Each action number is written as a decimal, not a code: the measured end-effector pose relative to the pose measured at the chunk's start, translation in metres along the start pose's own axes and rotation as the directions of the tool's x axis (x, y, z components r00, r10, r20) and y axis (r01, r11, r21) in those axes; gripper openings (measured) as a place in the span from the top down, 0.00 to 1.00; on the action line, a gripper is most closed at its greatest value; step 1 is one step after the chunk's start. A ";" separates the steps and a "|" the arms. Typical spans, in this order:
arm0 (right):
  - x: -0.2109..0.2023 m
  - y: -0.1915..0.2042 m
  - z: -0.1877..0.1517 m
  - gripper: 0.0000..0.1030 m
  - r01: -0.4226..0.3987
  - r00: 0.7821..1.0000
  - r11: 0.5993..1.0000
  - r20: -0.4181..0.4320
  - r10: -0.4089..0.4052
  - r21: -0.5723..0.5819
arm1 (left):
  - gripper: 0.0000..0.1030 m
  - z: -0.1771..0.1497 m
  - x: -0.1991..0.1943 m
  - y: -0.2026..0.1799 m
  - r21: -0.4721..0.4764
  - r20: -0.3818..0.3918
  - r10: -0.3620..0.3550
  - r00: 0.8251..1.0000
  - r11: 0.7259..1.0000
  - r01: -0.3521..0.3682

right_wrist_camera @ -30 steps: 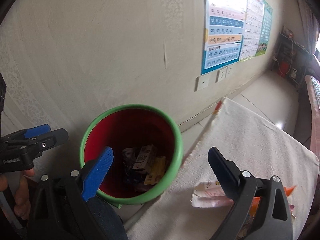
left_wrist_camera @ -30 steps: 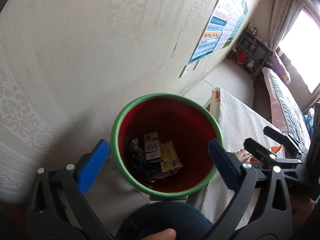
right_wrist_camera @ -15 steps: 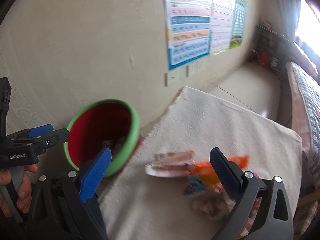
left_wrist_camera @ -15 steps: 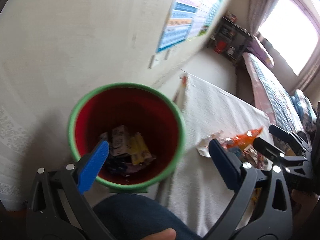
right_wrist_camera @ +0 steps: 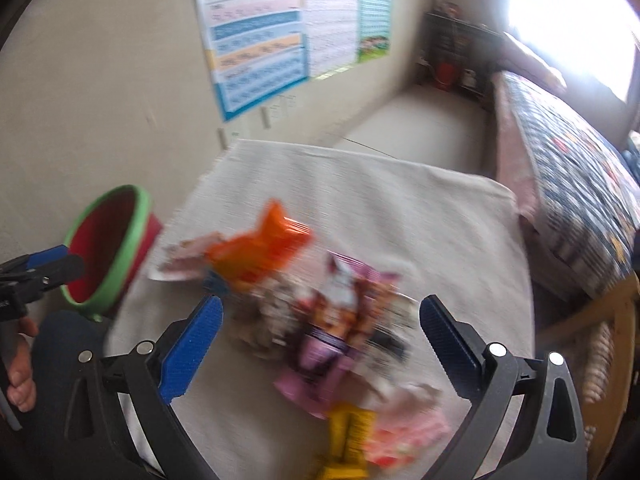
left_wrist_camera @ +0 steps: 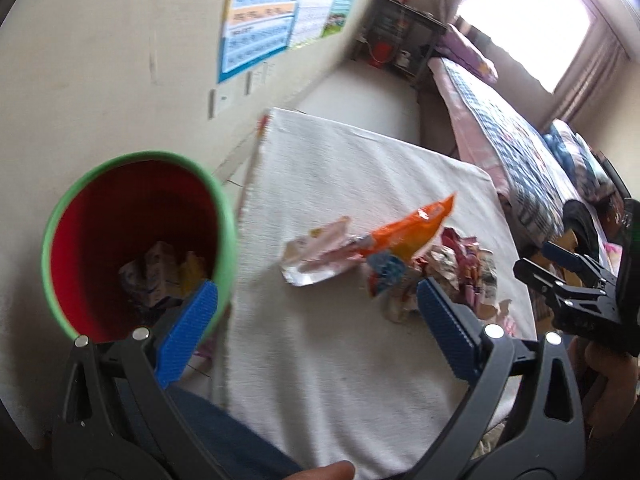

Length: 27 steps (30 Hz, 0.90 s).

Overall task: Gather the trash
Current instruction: 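Move both open grippers back over the remaining trash pile, then grasp the orange snack bag with the left gripper while the right gripper grasps the white paper cup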

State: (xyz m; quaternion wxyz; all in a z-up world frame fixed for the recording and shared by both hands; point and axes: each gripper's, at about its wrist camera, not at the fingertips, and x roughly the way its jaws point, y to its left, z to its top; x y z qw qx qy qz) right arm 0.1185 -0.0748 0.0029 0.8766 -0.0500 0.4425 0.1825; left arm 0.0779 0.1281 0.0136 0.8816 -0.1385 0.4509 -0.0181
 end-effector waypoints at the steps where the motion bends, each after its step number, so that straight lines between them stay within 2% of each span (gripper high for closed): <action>1: 0.001 -0.007 -0.003 0.07 0.009 1.000 1.000 -0.006 -0.009 0.011 | 0.05 0.000 0.003 -0.005 0.009 -0.003 -0.004 1.000 1.000 0.004; 7: 0.012 -0.045 -0.019 0.07 0.050 0.998 0.996 -0.053 -0.045 0.078 | 0.05 0.006 0.022 -0.033 0.081 -0.027 -0.021 0.999 0.996 0.023; 10: 0.022 -0.056 -0.025 0.13 0.055 0.995 0.994 -0.086 -0.047 0.098 | 0.05 0.010 0.031 -0.044 0.115 -0.040 -0.020 0.999 0.993 0.025; 17: 0.049 -0.072 -0.034 0.30 0.019 0.987 0.988 -0.159 0.005 0.151 | 0.05 0.018 0.051 -0.061 0.159 -0.070 -0.024 0.997 0.987 0.035; 27: 0.075 -0.083 -0.033 0.44 -0.061 0.974 0.973 -0.201 0.107 0.222 | 0.06 0.030 0.086 -0.074 0.194 -0.116 -0.029 0.993 0.980 0.052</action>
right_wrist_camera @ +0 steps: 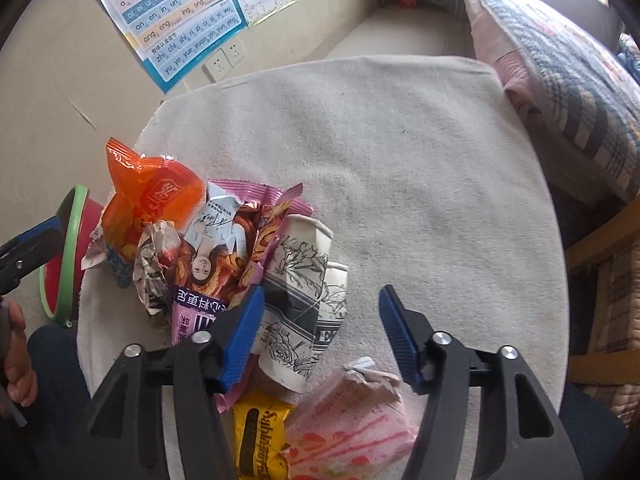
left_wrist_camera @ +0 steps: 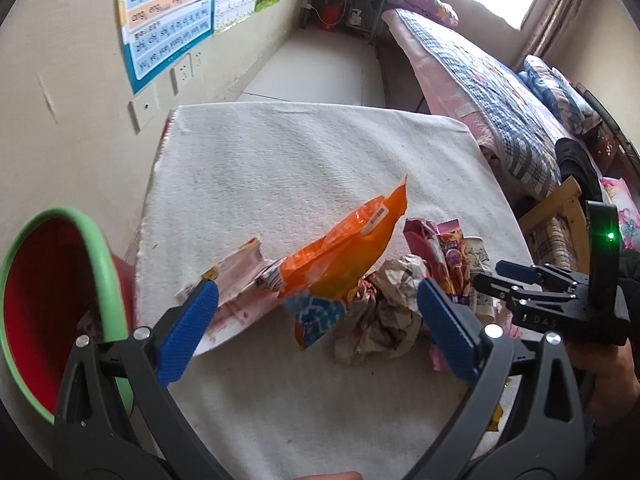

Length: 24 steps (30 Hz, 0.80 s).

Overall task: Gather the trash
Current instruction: 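Grasp the orange snack bag with the left gripper while the right gripper grasps the white paper cup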

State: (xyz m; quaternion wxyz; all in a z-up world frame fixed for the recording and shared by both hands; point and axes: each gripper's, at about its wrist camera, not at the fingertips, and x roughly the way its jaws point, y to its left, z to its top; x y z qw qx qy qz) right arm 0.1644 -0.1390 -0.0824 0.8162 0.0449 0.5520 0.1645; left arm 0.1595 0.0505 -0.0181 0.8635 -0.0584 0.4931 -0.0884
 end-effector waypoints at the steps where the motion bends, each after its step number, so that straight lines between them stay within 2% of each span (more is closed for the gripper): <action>1: 0.001 0.000 0.001 0.44 -0.007 1.000 1.000 -0.003 0.007 0.001 | 0.06 0.001 0.002 -0.001 0.003 -0.001 -0.004 1.000 1.000 0.004; 5: 0.004 0.000 0.001 0.46 -0.030 0.999 1.000 -0.013 0.030 0.004 | 0.08 0.008 0.017 -0.004 0.019 -0.013 -0.031 0.999 0.999 0.031; 8: 0.008 0.001 0.001 0.51 -0.047 0.999 0.999 -0.026 0.047 0.000 | 0.14 0.014 0.031 -0.003 0.018 -0.037 -0.042 0.998 0.999 0.043; 13: 0.008 0.004 0.001 0.56 -0.060 0.998 0.998 -0.031 0.060 -0.012 | 0.39 0.015 0.051 -0.010 0.067 -0.104 -0.042 0.994 0.997 0.049; 15: 0.008 0.004 0.001 0.57 -0.060 0.998 0.998 -0.032 0.059 -0.015 | 0.45 0.012 0.054 -0.012 0.092 -0.117 -0.022 0.993 0.995 0.033; 19: 0.008 0.006 0.003 0.59 -0.053 0.998 0.998 -0.029 0.052 -0.029 | 0.50 0.005 0.052 -0.015 0.122 -0.118 0.002 0.993 0.992 0.012; 24: 0.006 0.012 0.003 0.58 -0.006 1.000 0.997 -0.008 0.005 -0.071 | 0.50 -0.001 0.049 -0.018 0.133 -0.114 0.020 0.993 0.991 -0.004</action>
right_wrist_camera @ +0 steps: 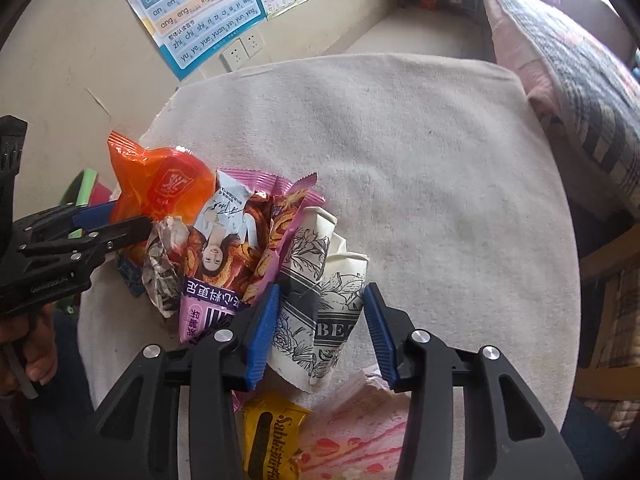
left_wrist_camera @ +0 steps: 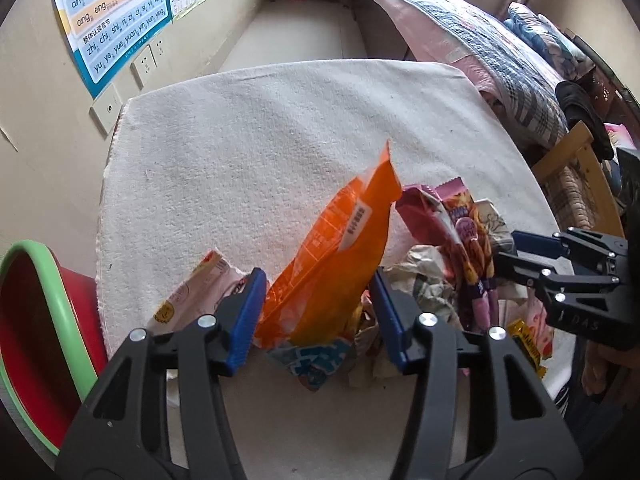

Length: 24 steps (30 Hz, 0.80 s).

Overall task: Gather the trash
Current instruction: 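Grasp the orange snack bag with the left gripper while the right gripper grasps the white paper cup, then lift the orange bag and paper cup and carry them over the bucket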

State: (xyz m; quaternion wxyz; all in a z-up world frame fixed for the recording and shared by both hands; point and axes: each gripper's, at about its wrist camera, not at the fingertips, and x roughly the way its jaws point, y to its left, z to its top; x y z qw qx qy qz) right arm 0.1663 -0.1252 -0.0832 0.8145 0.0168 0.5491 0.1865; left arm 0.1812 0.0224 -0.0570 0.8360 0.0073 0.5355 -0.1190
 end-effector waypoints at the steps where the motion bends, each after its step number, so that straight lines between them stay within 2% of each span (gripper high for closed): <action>1: 0.001 0.002 0.000 0.58 0.007 1.000 1.000 0.000 -0.007 -0.009 | 0.50 0.000 0.000 0.000 -0.003 0.000 0.001 1.000 1.000 -0.001; 5: 0.001 0.004 0.000 0.55 0.030 1.000 0.999 0.011 -0.030 -0.023 | 0.50 0.000 -0.002 0.001 -0.010 0.004 0.003 1.000 1.000 -0.003; 9: 0.003 0.005 -0.002 0.57 0.043 0.999 0.999 0.011 -0.042 -0.032 | 0.51 0.001 0.000 0.001 -0.013 0.002 -0.005 1.000 1.000 0.005; 13: 0.002 0.001 -0.001 0.61 0.032 0.999 0.999 0.019 -0.032 -0.012 | 0.56 0.000 0.001 0.000 -0.015 -0.001 -0.008 1.000 1.000 0.008; 16: 0.000 -0.005 -0.001 0.62 0.007 1.000 1.000 0.012 -0.007 0.019 | 0.61 0.001 -0.005 0.001 -0.028 0.017 -0.023 1.000 0.999 0.023; 24: -0.022 -0.008 0.004 0.64 -0.006 0.998 0.999 0.057 0.004 0.041 | 0.62 0.003 -0.030 0.003 -0.065 0.077 -0.032 0.997 0.997 0.037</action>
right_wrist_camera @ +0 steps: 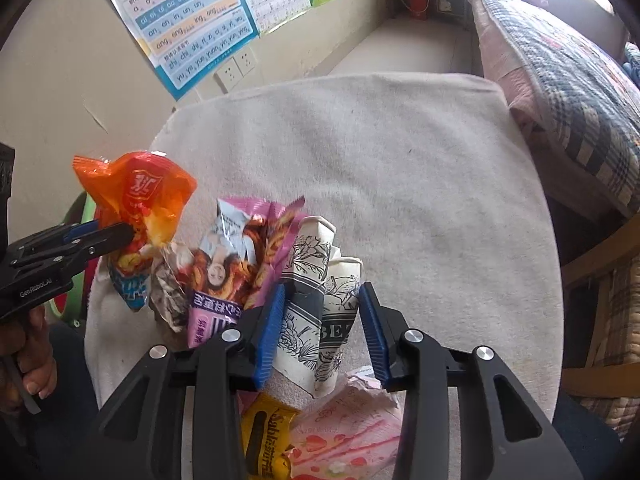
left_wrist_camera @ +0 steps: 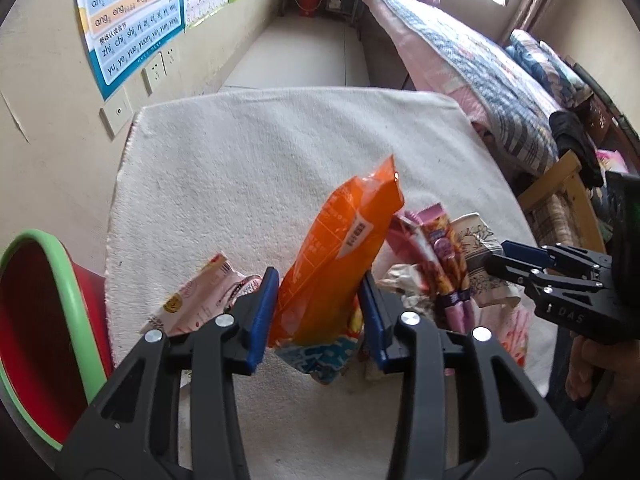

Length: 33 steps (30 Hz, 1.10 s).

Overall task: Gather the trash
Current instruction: 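Lift the orange bag and paper cup and carry them over the bucket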

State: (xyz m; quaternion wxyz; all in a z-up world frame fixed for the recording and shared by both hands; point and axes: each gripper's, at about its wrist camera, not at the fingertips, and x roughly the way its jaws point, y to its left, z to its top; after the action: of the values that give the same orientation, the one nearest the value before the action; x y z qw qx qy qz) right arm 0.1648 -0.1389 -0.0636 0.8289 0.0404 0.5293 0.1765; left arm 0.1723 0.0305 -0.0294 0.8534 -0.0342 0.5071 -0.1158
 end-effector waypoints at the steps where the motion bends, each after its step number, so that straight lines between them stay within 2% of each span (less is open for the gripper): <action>1: -0.002 0.001 0.000 0.64 -0.001 1.000 1.000 0.005 0.001 0.000 | 0.62 0.000 -0.003 0.001 -0.008 0.005 -0.006 1.000 1.000 0.006; 11: -0.034 0.017 0.002 0.64 0.011 0.998 0.999 0.065 -0.009 -0.032 | 0.62 -0.004 -0.031 0.002 -0.053 0.048 -0.031 0.998 0.998 0.034; 21: -0.039 0.034 0.001 0.64 0.019 0.997 0.998 0.070 -0.014 -0.067 | 0.62 -0.017 -0.049 0.015 -0.090 0.074 -0.025 0.997 0.995 0.032; 33: -0.052 0.081 0.011 0.64 0.000 0.995 0.987 0.101 0.016 -0.158 | 0.62 -0.030 -0.080 0.041 -0.158 0.130 0.002 0.992 0.987 0.018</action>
State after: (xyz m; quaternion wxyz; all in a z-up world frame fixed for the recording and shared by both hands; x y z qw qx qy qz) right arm 0.1348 -0.0796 0.0065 0.8547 -0.0143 0.4704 0.2189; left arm 0.1165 0.0911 0.0178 0.8786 -0.1117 0.4580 -0.0759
